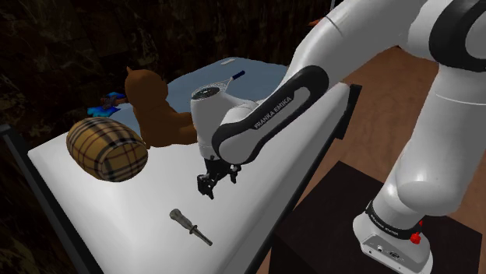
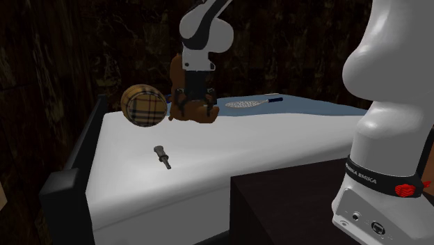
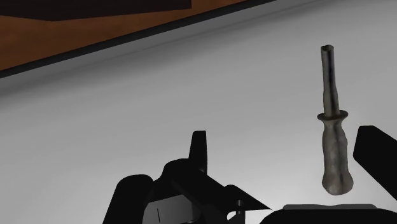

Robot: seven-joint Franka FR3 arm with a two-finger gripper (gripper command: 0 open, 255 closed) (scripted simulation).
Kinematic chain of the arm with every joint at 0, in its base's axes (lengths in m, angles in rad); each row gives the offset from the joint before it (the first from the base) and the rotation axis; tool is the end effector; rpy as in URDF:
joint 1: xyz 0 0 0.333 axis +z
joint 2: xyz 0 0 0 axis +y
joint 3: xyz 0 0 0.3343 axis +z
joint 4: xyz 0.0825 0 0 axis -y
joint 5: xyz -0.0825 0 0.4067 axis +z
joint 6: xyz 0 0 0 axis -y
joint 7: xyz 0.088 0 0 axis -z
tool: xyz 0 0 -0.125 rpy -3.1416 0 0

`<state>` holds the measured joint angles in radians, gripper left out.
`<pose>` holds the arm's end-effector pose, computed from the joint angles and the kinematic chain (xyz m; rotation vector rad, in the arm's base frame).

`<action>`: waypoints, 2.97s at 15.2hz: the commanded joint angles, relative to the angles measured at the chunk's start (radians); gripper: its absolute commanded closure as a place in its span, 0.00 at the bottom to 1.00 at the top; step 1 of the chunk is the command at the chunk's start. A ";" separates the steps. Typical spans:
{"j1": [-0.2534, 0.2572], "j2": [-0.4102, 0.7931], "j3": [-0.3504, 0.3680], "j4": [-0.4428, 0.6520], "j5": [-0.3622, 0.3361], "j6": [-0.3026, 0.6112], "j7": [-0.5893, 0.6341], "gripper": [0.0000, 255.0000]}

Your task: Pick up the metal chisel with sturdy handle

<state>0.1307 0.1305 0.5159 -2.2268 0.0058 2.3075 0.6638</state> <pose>0.4415 0.3333 0.3042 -3.1053 0.0369 0.1055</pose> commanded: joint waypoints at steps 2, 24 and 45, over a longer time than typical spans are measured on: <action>0.043 0.139 -0.011 0.086 -0.094 0.034 0.091 0.00; 0.280 0.667 -0.148 0.518 -0.313 0.089 0.281 1.00; 0.250 0.548 -0.107 0.495 -0.271 -0.005 0.264 1.00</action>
<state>0.3830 0.6882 0.4054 -1.7291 -0.2688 2.3090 0.9288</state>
